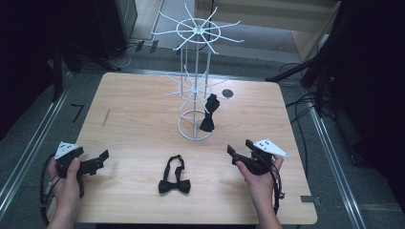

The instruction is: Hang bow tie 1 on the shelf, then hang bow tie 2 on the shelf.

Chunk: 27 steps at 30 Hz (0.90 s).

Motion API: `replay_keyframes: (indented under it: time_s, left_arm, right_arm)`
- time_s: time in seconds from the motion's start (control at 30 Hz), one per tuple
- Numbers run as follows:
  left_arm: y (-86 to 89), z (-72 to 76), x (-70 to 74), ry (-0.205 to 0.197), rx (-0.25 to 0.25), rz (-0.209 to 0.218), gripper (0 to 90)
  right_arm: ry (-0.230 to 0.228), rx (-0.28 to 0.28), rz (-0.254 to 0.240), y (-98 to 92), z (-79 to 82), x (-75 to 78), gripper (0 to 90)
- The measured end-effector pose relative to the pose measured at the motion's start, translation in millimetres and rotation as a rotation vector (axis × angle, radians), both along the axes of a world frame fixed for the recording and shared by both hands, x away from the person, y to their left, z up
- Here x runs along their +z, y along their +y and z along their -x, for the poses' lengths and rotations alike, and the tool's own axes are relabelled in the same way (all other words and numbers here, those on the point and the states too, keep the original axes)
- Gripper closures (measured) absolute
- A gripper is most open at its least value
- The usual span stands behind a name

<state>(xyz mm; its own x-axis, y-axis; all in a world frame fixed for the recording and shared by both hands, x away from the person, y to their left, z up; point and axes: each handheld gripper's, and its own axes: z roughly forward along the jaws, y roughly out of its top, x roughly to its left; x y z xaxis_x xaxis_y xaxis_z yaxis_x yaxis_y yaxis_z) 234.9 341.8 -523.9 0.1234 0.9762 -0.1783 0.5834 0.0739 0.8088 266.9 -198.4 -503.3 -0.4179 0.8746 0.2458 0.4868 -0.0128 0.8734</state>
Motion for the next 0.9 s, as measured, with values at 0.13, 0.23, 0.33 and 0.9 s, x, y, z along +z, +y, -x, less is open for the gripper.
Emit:
replay_keyframes:
  time_s: [0.13,0.23,0.33,0.9]
  left_arm:
    - [-0.4,0.2,0.1,0.002,-0.002,-0.003,0.0]
    - [-0.2,0.1,0.0,0.001,-0.002,-0.003,0.0]
    - [-0.2,0.0,0.0,0.002,-0.002,-0.001,0.0]
    - [-0.4,-0.2,0.0,0.002,-0.002,-0.001,0.0]
  right_arm:
    - [0.003,0.034,0.016,14.1,3.4,-1.5,21.3]
    - [0.0,0.065,0.027,27.1,5.6,-1.8,21.7]
    - [0.008,0.084,0.045,37.8,7.3,-3.2,22.3]
    - [0.021,0.126,0.045,57.9,12.5,-8.1,26.8]
